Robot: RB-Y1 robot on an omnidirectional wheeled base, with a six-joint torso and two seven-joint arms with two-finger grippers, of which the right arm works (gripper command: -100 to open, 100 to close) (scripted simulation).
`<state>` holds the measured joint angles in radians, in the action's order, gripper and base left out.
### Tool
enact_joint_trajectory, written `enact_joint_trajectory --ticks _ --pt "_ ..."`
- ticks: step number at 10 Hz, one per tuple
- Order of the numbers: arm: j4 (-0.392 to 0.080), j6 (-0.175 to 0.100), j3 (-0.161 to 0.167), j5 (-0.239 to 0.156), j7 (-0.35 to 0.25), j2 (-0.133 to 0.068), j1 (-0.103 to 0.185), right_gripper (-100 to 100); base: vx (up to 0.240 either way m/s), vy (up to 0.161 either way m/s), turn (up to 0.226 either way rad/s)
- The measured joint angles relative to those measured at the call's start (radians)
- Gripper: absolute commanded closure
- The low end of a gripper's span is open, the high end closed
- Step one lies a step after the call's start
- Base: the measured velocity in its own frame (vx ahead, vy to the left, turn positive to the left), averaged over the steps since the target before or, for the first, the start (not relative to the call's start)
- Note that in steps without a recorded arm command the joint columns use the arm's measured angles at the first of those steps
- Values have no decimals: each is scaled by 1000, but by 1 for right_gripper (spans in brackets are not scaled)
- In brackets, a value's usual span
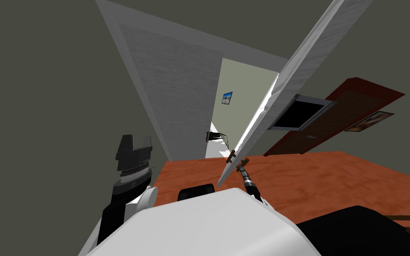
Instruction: Pull the door open
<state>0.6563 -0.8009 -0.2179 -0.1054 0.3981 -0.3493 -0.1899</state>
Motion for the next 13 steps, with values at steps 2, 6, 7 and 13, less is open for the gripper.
enact_joint_trajectory --ticks 2,6,7,13 --pt "38 22 2 -5 -5 5 -18 100 -3 -13 1" --pt "0 4 3 -5 -12 -1 0 100 3 5 0" --pt "8 7 4 -5 -12 -1 -5 100 -1 -5 -3" --pt "-13 -6 10 -5 -19 -5 -5 100 -36 -34 31"
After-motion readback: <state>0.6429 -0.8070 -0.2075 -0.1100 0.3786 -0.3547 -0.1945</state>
